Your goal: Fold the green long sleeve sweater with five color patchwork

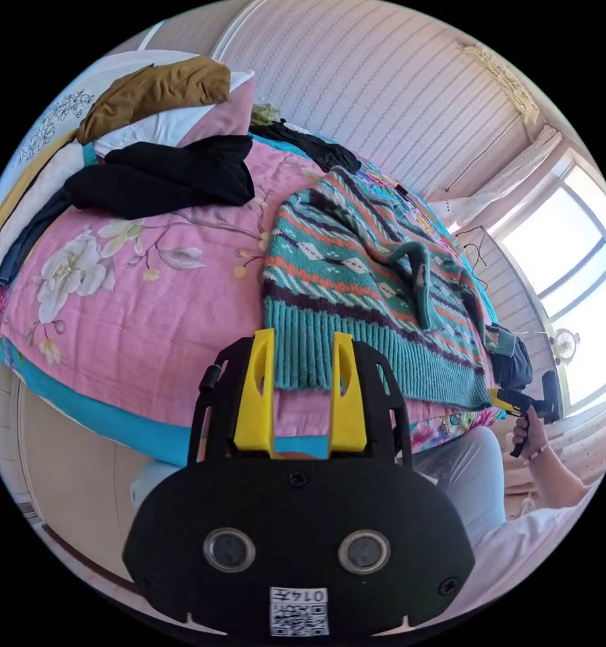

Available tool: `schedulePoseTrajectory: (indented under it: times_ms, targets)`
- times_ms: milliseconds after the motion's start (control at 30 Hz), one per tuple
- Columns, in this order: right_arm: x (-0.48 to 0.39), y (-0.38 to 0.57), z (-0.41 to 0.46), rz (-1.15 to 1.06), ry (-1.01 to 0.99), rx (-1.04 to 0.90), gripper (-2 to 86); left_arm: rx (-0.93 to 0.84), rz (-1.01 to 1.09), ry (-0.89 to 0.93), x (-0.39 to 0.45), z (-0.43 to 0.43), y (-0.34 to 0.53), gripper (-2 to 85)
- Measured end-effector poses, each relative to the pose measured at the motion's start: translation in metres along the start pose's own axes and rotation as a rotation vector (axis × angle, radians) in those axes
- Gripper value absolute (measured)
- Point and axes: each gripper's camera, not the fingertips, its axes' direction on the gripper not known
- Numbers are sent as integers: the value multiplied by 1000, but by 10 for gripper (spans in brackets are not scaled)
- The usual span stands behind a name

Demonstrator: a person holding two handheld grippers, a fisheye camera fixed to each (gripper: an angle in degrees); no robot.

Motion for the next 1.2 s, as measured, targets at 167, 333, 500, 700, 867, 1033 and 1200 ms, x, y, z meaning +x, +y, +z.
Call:
schedulePoseTrajectory:
  times_ms: [167, 333, 500, 700, 867, 1033, 1200]
  targets:
    - [52, 21, 43, 64, -157, -8, 128, -44, 68, -36, 20, 23, 1, 70]
    - [87, 43, 50, -51, -257, -19, 57, -96, 47, 73, 17, 25, -5, 17]
    - [131, 57, 45, -61, -246, -60, 29, -78, 132, 90, 25, -3, 2, 6]
    - [192, 95, 25, -83, -237, -121, 22, -193, 235, 84, 33, -21, 58, 12]
    - [227, 114, 55, -22, -231, -175, 29, -164, 157, 115, 27, -16, 71, 46]
    - [263, 130, 32, 27, -210, -15, 61, 3, 415, 25, 78, -58, 52, 70]
    - [309, 122, 16, 192, -308, 239, 104, 46, 428, 173, 127, -15, 15, 114]
